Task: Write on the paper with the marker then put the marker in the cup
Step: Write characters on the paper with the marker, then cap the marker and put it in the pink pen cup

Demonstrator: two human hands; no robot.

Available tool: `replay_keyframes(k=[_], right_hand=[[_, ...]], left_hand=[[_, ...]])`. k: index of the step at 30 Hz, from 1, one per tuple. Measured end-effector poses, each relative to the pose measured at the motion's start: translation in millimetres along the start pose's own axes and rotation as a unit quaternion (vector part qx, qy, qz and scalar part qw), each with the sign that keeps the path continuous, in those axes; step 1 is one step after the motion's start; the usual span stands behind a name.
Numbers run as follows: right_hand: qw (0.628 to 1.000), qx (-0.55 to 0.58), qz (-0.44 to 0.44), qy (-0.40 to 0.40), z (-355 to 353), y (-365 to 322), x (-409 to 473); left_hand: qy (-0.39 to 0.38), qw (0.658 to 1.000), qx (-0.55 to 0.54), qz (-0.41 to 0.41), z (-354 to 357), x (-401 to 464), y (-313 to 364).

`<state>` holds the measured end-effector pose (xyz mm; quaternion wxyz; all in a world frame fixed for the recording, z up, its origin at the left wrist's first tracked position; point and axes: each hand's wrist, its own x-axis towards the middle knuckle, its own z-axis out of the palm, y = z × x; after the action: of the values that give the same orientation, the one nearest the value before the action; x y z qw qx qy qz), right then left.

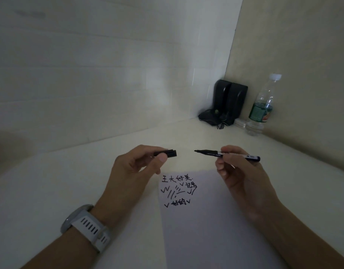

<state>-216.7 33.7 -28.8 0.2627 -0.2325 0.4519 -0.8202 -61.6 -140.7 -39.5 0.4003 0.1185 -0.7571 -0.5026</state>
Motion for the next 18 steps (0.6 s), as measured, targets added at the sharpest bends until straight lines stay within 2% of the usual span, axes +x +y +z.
replay_keyframes(k=[4,18], right_hand=[[0.999,-0.014,-0.006,-0.036,-0.2,2.4,-1.5],[0.995,-0.041,0.022,-0.085,1.2,6.9,-5.7]], left_hand=[[-0.017,1.000,-0.006,0.002,0.2,0.3,-2.6],[-0.060,0.997,-0.037,0.014,3.1,-2.7,-1.1]])
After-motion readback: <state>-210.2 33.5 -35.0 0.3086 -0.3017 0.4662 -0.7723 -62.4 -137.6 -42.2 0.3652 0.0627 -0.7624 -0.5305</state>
